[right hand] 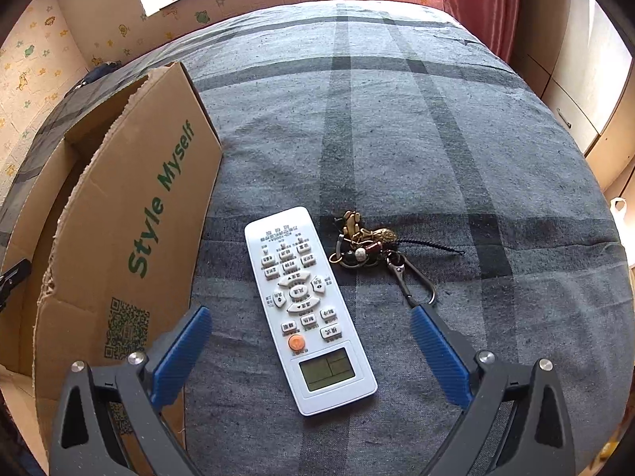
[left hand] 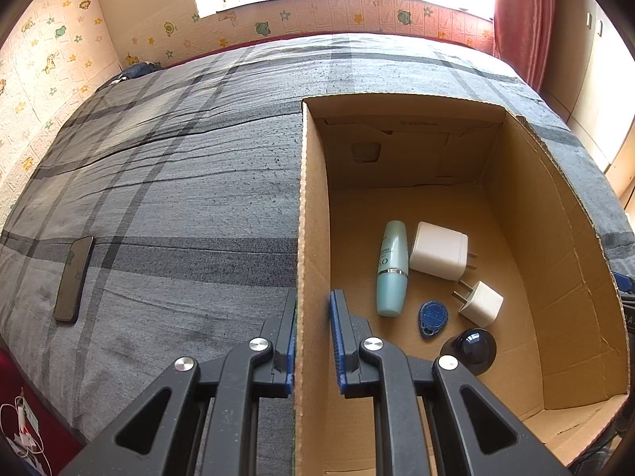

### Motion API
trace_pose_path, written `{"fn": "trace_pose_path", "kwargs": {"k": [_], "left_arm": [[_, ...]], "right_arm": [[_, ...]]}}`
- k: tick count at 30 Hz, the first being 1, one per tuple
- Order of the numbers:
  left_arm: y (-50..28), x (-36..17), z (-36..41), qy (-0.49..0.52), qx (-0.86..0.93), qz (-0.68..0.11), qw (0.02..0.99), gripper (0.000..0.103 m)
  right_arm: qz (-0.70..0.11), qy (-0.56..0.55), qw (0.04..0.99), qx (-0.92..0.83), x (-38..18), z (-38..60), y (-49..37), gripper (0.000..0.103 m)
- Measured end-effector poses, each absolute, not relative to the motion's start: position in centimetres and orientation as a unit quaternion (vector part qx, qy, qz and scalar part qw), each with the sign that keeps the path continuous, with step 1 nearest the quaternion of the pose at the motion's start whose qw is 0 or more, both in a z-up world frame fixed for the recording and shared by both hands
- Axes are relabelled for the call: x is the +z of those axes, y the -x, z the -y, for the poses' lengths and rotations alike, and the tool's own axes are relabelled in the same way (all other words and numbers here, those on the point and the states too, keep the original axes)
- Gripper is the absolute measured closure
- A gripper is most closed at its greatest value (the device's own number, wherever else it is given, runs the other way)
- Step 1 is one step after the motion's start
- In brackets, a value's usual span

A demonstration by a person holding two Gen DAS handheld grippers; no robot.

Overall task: Organize rigid objects
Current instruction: 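Withdraw the right gripper from the box toward the white remote, then close the right gripper on the white remote control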

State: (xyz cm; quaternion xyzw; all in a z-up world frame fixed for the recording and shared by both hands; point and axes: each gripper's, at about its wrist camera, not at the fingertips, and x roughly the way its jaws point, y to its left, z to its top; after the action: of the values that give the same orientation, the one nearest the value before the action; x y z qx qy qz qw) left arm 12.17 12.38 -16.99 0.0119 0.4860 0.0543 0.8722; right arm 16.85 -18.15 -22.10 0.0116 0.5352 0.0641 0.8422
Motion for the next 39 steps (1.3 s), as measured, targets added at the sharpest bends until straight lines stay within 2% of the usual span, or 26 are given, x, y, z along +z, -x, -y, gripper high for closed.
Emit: {"fn": "trace_pose_path", "kwargs": {"k": [5,9,16,17,19,20,39], "left_arm": [[-12.2,-16.9,-12.4,-0.011,0.054,-0.485,0.873,0.088],[-12.1,-17.0,-12.5,-0.012,0.054,-0.485,0.873,0.088],[-12.0,-17.1,-12.4,-0.012,0.054,-0.485,0.873,0.088],[-12.0,-17.1,-12.4,-0.012,0.054,-0.485,0.873,0.088],[-12.0,-17.1,-12.4,-0.012,0.054,-0.485,0.873,0.088],[-12.0,-17.1,-12.4,-0.012,0.054,-0.485,0.873,0.088],[-12.0,-17.0,-12.3,-0.012,0.053,-0.485,0.873,0.088]], "right_arm": [[-0.547,-0.009,0.834,0.068,-23.3,17.6,-17.3,0.006],[-0.559,-0.009,0.826,0.072,-24.1,17.3,-17.8,0.021],[-0.565,-0.009,0.822,0.076,-24.5,16.9,-18.4,0.025],[-0.565,-0.010,0.822,0.075,-24.5,16.9,-18.6,0.028],[-0.565,-0.004,0.822,0.068,-24.5,16.8,-18.8,0.047],[-0.566,-0.008,0.821,0.075,-24.4,16.8,-18.9,0.051],[-0.539,-0.021,0.840,0.062,-21.2,16.6,-17.2,0.053]]}}
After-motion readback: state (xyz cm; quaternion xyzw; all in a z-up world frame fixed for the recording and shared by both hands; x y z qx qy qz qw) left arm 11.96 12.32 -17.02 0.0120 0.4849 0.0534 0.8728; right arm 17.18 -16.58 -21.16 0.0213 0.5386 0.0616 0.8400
